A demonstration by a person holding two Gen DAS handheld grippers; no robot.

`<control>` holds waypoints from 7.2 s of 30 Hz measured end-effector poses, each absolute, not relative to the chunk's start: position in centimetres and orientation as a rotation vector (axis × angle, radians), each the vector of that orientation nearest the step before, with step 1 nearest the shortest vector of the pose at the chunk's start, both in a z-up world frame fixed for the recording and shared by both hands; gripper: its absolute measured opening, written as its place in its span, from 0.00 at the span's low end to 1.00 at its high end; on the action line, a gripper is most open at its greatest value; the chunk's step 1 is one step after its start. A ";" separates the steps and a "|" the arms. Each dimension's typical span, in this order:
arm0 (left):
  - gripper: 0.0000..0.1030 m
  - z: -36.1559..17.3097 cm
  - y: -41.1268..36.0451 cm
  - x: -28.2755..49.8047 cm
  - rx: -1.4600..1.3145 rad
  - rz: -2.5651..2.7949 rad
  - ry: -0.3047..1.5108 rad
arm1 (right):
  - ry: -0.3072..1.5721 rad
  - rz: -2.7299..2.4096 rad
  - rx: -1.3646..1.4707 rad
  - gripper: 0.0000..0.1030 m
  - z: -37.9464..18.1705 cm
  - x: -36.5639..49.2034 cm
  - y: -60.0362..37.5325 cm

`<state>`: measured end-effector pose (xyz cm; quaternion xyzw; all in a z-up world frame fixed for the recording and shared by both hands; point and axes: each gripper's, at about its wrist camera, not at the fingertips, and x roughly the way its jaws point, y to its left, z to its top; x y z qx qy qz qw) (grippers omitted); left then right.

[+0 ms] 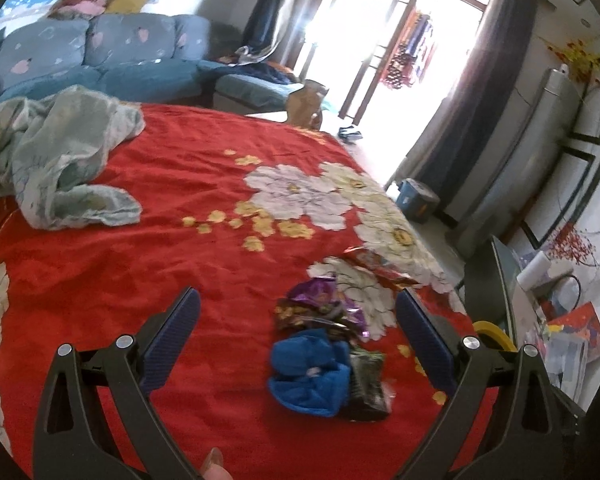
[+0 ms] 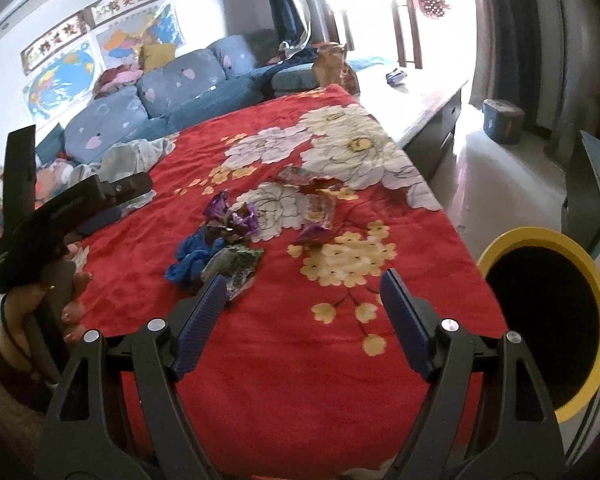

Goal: Collect trash
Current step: 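Grasp the blue cloth with the left tool while the right tool grasps the dark green snack bag, then carry the blue cloth and green snack bag over the bin with both tools, then open both tools to drop the blue cloth and green snack bag into the bin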

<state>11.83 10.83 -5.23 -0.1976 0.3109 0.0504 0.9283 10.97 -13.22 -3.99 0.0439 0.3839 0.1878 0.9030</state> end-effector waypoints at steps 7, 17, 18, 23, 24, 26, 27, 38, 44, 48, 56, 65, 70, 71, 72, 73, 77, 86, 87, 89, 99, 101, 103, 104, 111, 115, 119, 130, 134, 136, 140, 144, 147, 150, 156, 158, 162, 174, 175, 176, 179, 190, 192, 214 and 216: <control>0.91 -7.0 12.4 12.2 -0.455 0.117 0.687 | 0.818 0.424 0.063 0.64 -4.9 11.8 -10.8; 0.64 -9.2 12.9 12.8 -0.532 0.041 0.745 | 0.892 0.505 0.023 0.56 -7.1 12.9 -6.9; 0.61 -9.4 12.8 12.8 -0.537 0.035 0.751 | 0.896 0.508 0.019 0.56 -7.3 13.0 -6.7; 0.50 -10.6 12.8 13.3 -0.572 -0.001 0.779 | 0.939 0.530 0.018 0.51 -8.6 14.0 -5.4; 0.49 -10.8 12.8 13.4 -0.576 -0.006 0.782 | 0.952 0.534 0.021 0.50 -8.9 14.2 -5.2; 0.48 -11.2 12.6 13.6 -0.586 -0.023 0.791 | 0.989 0.551 0.037 0.38 -9.7 14.5 -5.0; 0.48 -11.4 12.5 13.7 -0.590 -0.029 0.796 | 1.006 0.555 0.045 0.35 -10.1 14.7 -5.0; 0.37 -12.9 10.8 14.4 -0.561 -0.077 0.849 | 0.997 0.566 0.078 0.19 -10.4 13.7 -6.3; 0.23 -13.1 9.9 14.4 -0.547 -0.111 0.867 | 0.986 0.567 0.067 0.18 -10.1 12.8 -7.1; 0.18 -12.8 9.3 14.3 -0.528 -0.122 0.868 | 0.980 0.563 0.070 0.18 -9.8 12.4 -7.8; 0.16 -11.7 8.1 13.8 -0.498 -0.149 0.848 | 0.953 0.551 0.060 0.17 -8.9 11.6 -8.8; 0.16 -9.8 7.2 13.0 -0.466 -0.172 0.805 | 0.918 0.523 0.077 0.17 -7.5 11.3 -10.7; 0.16 -9.0 6.3 12.7 -0.448 -0.188 0.791 | 0.903 0.496 0.092 0.17 -6.9 11.4 -12.2; 0.15 -8.7 6.0 12.7 -0.441 -0.193 0.787 | 0.899 0.491 0.096 0.17 -6.8 11.3 -12.4; 0.15 -8.6 5.7 12.6 -0.435 -0.198 0.785 | 0.892 0.486 0.099 0.17 -6.5 11.3 -12.7; 0.15 -8.3 5.3 12.5 -0.424 -0.204 0.780 | 0.888 0.484 0.100 0.17 -6.4 11.4 -13.0; 0.15 -7.5 4.1 12.2 -0.395 -0.224 0.764 | 0.868 0.462 0.108 0.17 -5.8 11.5 -14.1; 0.15 -6.3 1.7 11.8 -0.348 -0.268 0.747 | 0.839 0.408 0.138 0.17 -5.0 11.7 -16.9; 0.15 -6.2 1.4 11.8 -0.343 -0.273 0.747 | 0.837 0.403 0.141 0.17 -4.9 11.8 -17.2; 0.15 -6.1 0.9 11.8 -0.335 -0.281 0.746 | 0.832 0.390 0.147 0.17 -4.8 11.8 -17.8; 0.15 -5.5 -1.5 11.8 -0.286 -0.327 0.741 | 0.813 0.332 0.182 0.17 -4.4 12.0 -20.6; 0.15 -5.4 -2.0 11.8 -0.277 -0.336 0.741 | 0.809 0.321 0.189 0.17 -4.3 11.9 -21.1; 0.15 -5.3 -2.4 11.8 -0.269 -0.344 0.740 | 0.806 0.309 0.196 0.17 -4.3 11.9 -21.7; 0.15 -5.2 -2.7 11.7 -0.265 -0.349 0.738 | 0.805 0.306 0.199 0.17 -4.2 11.9 -22.0; 0.15 -4.7 -4.0 11.6 -0.239 -0.376 0.731 | 0.796 0.277 0.216 0.17 -4.1 11.8 -23.5; 0.15 -4.5 -4.7 11.5 -0.226 -0.388 0.728 | 0.791 0.262 0.219 0.17 -4.1 11.8 -24.1; 0.15 -4.3 -5.4 11.5 -0.213 -0.401 0.725 | 0.785 0.250 0.229 0.17 -4.0 11.7 -24.9; 0.15 -4.0 -7.6 11.4 -0.179 -0.439 0.727 | 0.772 0.202 0.263 0.17 -4.1 11.5 -27.0; 0.15 -4.1 -8.4 11.4 -0.166 -0.452 0.729 | 0.771 0.181 0.277 0.17 -4.3 11.5 -27.9; 0.15 -4.1 -8.8 11.5 -0.158 -0.460 0.732 | 0.773 0.171 0.284 0.17 -4.4 11.4 -28.4; 0.15 -4.2 -9.7 11.5 -0.144 -0.473 0.736 | 0.776 0.143 0.292 0.17 -4.7 11.4 -29.2; 0.15 -4.2 -10.6 11.7 -0.132 -0.487 0.739 | 0.773 0.108 0.288 0.17 -4.8 11.4 -30.1; 0.15 -4.2 -11.3 11.8 -0.120 -0.501 0.739 | 0.771 0.084 0.283 0.17 -5.0 11.4 -30.6; 0.15 -4.2 -12.1 11.9 -0.107 -0.516 0.740 | 0.774 0.063 0.294 0.17 -5.3 11.5 -31.4; 0.15 -4.3 -14.0 12.3 -0.077 -0.547 0.743 | 0.782 0.034 0.311 0.17 -5.9 11.6 -32.5; 0.15 -4.4 -14.7 12.4 -0.066 -0.558 0.745 | 0.786 0.024 0.320 0.17 -6.1 11.6 -32.9; 0.15 -4.6 -16.1 12.6 -0.045 -0.579 0.748 | 0.793 0.002 0.340 0.17 -6.6 11.5 -34.0; 0.15 -5.0 -19.2 13.4 -0.002 -0.623 0.756 | 0.813 -0.051 0.398 0.17 -8.0 11.1 -36.9; 0.15 -5.0 -19.4 13.5 0.002 -0.627 0.757 | 0.816 -0.054 0.400 0.17 -8.2 11.1 -37.1; 0.15 -5.1 -19.6 13.6 0.007 -0.629 0.757 | 0.819 -0.056 0.402 0.17 -8.3 11.1 -37.1; 0.15 -5.3 -20.3 13.6 0.018 -0.637 0.760 | 0.830 -0.062 0.412 0.17 -8.8 11.0 -37.6; 0.15 -6.0 -22.3 14.3 0.044 -0.666 0.767 | 0.852 -0.089 0.438 0.17 -10.0 10.7 -39.0; 0.15 -6.1 -22.7 14.5 0.049 -0.670 0.766 | 0.856 -0.093 0.442 0.18 -10.1 10.6 -39.2; 0.17 -8.5 -25.2 18.8 0.041 -0.637 0.823 | 0.873 -0.098 0.477 0.21 -10.4 10.4 -40.1; 0.22 -8.7 -25.2 18.9 0.034 -0.631 0.828 | 0.871 -0.100 0.484 0.22 -10.4 10.3 -40.2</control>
